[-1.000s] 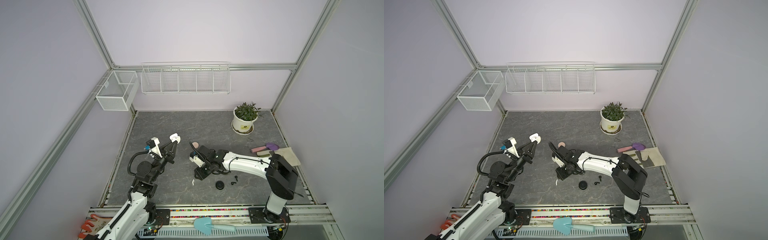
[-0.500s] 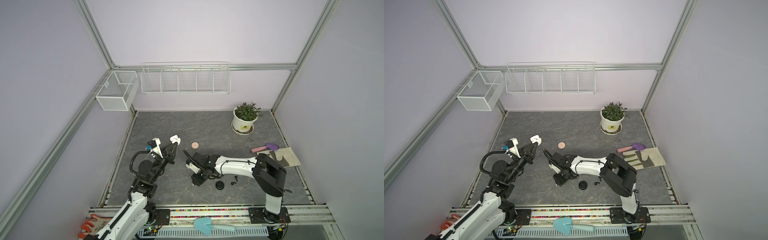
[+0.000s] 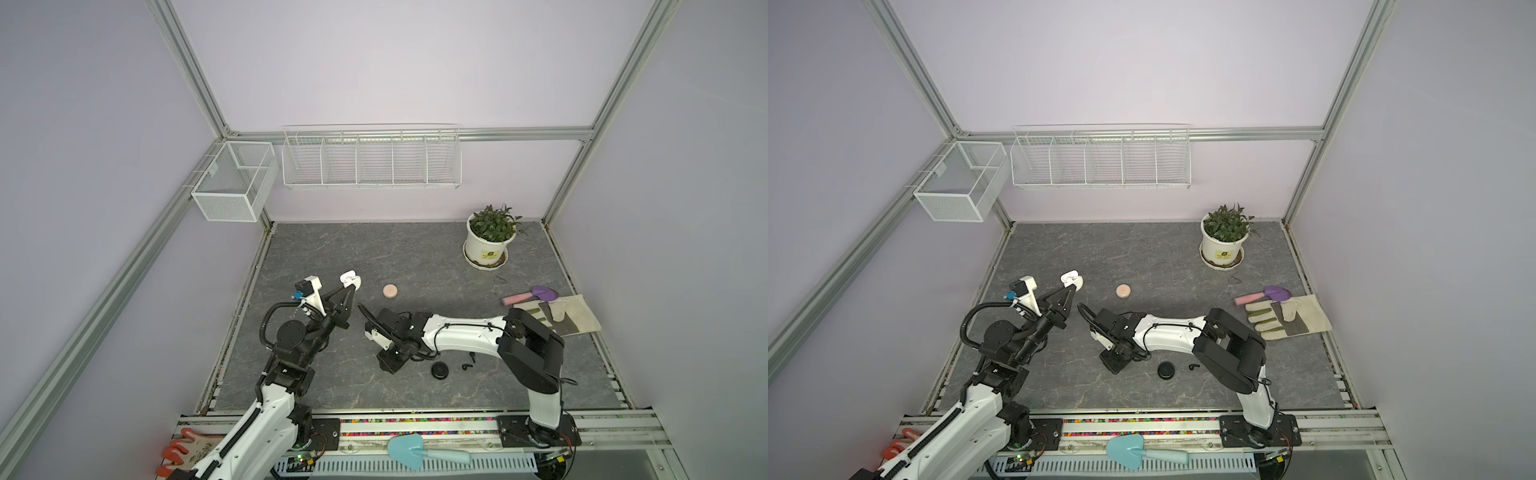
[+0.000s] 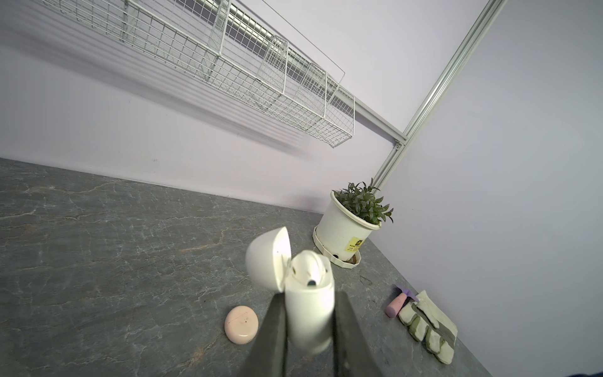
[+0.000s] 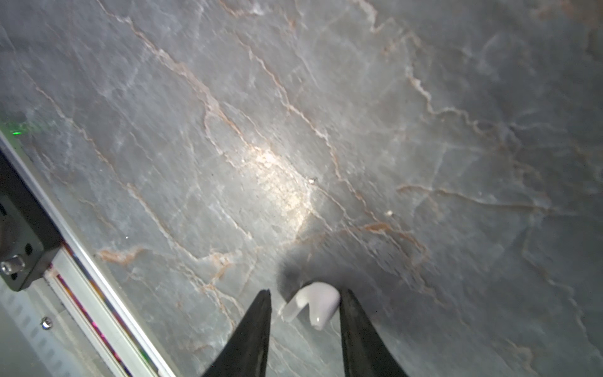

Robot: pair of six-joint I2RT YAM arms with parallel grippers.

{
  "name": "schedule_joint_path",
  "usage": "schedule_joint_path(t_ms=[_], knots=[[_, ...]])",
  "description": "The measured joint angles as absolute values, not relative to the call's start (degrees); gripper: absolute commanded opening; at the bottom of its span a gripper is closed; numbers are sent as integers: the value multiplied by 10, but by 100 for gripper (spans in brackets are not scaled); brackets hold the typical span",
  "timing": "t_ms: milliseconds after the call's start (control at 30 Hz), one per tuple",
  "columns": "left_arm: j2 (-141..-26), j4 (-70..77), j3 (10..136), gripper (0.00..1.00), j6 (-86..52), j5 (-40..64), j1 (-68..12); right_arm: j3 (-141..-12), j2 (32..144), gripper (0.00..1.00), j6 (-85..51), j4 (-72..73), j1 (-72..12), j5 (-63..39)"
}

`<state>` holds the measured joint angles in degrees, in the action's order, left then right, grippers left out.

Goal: Insert wireless bluetooth earbuds into charging case
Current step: Move the wireless bluetooth earbud to the center of the table.

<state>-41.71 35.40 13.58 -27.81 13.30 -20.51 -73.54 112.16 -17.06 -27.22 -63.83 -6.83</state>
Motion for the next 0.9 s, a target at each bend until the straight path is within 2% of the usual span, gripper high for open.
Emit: schedule_joint_path(t_ms=[233, 900], knots=[[-412, 354, 136, 0, -278, 133, -201, -744, 1129, 29, -171, -278, -639, -60], [-393, 348, 136, 0, -278, 133, -195, -748, 1132, 21, -173, -282, -645, -30]])
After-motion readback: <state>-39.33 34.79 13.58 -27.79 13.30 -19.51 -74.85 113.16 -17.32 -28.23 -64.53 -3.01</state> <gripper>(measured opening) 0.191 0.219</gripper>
